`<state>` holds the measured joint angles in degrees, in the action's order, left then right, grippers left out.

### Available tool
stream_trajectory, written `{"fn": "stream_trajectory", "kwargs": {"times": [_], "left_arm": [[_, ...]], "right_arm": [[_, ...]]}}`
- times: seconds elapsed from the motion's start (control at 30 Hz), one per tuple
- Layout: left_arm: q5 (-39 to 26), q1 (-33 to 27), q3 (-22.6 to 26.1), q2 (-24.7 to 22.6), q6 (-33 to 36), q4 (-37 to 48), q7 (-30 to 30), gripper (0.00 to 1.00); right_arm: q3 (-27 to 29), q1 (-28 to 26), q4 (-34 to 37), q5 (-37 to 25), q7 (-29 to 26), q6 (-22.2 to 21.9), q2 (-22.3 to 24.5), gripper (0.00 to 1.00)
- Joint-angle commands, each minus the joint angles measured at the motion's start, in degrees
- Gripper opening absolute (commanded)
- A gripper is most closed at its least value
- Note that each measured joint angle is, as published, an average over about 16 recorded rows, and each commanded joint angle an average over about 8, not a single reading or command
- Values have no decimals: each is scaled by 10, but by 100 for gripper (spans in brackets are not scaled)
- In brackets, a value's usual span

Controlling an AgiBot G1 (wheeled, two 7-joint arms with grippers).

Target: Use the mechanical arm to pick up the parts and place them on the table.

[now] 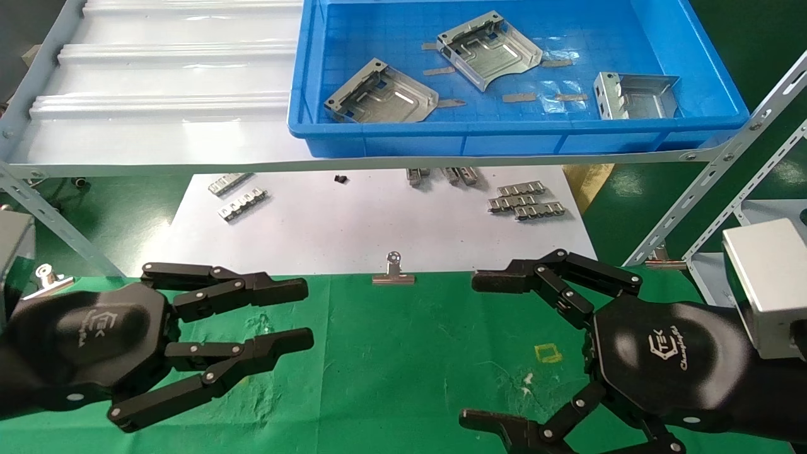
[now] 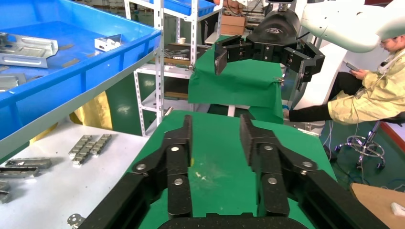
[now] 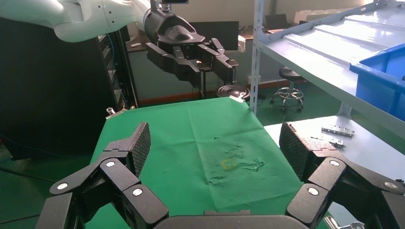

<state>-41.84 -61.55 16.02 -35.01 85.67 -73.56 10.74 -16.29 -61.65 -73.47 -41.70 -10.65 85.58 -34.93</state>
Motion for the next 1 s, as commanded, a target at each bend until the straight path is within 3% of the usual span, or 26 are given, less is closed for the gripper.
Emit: {"fn": "stream_trajectory", "kwargs": {"times": [0.03,1.0], "left_arm": [[0,0,0,0,0,0,0,0],[0,0,0,0,0,0,0,0]], "right_arm": [[0,0,0,0,0,0,0,100],[1,-6,-3,-3,0,-3,0,100]]}}
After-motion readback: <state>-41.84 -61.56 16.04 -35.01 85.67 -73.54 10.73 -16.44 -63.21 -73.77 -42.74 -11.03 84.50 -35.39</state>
